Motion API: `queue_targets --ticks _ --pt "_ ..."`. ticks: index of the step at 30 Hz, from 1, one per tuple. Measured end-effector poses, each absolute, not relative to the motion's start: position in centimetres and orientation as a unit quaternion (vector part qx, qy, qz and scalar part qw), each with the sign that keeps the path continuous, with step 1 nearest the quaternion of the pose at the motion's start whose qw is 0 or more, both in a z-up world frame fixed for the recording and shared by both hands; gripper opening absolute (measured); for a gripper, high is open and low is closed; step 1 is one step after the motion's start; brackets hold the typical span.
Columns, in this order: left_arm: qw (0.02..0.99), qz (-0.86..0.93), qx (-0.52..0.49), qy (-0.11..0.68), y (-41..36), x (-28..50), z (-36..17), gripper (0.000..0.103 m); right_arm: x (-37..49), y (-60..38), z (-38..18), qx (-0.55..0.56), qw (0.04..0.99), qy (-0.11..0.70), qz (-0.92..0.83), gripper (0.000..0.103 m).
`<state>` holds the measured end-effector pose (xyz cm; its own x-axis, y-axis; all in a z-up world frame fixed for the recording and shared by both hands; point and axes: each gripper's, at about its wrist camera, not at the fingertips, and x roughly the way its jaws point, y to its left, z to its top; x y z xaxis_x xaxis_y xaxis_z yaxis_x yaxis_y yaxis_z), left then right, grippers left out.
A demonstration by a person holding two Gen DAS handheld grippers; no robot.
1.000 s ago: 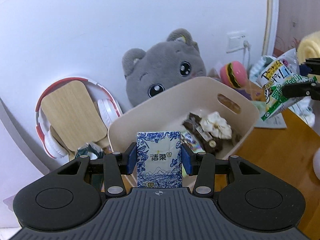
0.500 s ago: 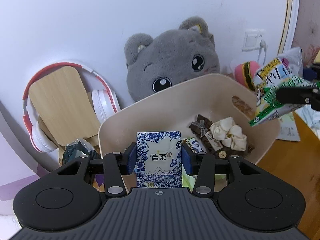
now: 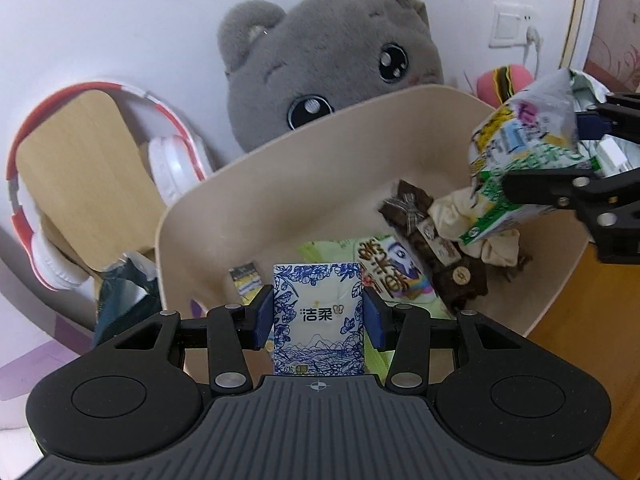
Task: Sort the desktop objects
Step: 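Carry the chip bag and tissue pack with both tools over the basket, then open both tools to drop the chip bag and tissue pack into the basket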
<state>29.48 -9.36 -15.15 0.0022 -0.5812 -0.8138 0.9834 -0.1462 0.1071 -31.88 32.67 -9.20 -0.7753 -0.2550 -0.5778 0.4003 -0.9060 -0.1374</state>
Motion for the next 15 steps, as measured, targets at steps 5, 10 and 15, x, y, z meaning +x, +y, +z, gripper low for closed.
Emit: queue_targets --ticks 5,10,15 --pt "0.585 -0.655 0.392 0.273 -9.5 29.1 -16.2 0.047 -32.7 32.1 -10.9 0.309 0.169 0.14 -0.925 0.062" --pt "0.586 -0.652 0.399 0.271 -9.0 29.2 -16.5 0.053 -33.0 31.7 -12.0 0.335 0.17 0.14 -0.916 0.065" --pt "0.598 -0.648 0.388 0.266 -8.6 29.9 -15.8 0.067 -33.0 31.6 -12.4 0.347 0.167 0.143 -0.912 0.078"
